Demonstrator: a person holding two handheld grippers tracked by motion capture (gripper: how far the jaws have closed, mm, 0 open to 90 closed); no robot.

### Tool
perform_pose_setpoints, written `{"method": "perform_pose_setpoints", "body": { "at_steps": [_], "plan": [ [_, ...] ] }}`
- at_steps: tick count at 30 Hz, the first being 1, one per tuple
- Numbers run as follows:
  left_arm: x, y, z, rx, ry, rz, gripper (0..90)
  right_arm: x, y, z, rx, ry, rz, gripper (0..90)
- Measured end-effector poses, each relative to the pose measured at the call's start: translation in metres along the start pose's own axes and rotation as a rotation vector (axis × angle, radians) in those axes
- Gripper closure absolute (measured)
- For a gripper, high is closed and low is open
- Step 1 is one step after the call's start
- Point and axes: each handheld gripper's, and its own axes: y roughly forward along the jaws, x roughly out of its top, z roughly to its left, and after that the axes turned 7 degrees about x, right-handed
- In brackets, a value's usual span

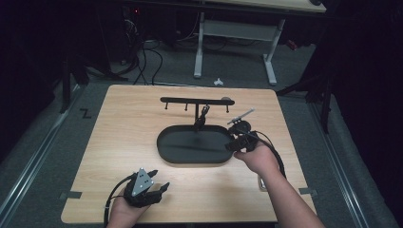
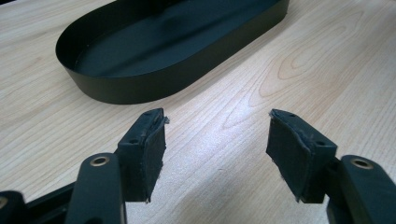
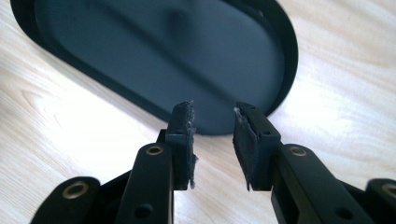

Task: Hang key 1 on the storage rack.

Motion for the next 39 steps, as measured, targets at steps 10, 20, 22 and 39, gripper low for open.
{"method": "perform_pose_setpoints", "body": {
  "at_steps": [10,20,22,39],
  "plan": [
    [0.001,0.003,-0.002,-0.006,0.013,0.010,36.9,-0.063,0.022,-0.011,-0.025,0.003,-0.073,68.7],
    [0.001,0.006,-0.007,-0.015,0.033,0.025,36.9,-0.126,0.039,-0.023,0.009,0.048,-0.176,67.6],
    [0.001,0.007,-0.008,-0.016,0.034,0.026,36.9,-0.135,0.040,-0.026,0.008,0.054,-0.194,66.7],
    [0.002,0.012,-0.010,-0.041,0.039,0.045,36.3,-0.162,0.007,-0.070,-0.052,0.175,-0.247,64.8]
  ]
}}
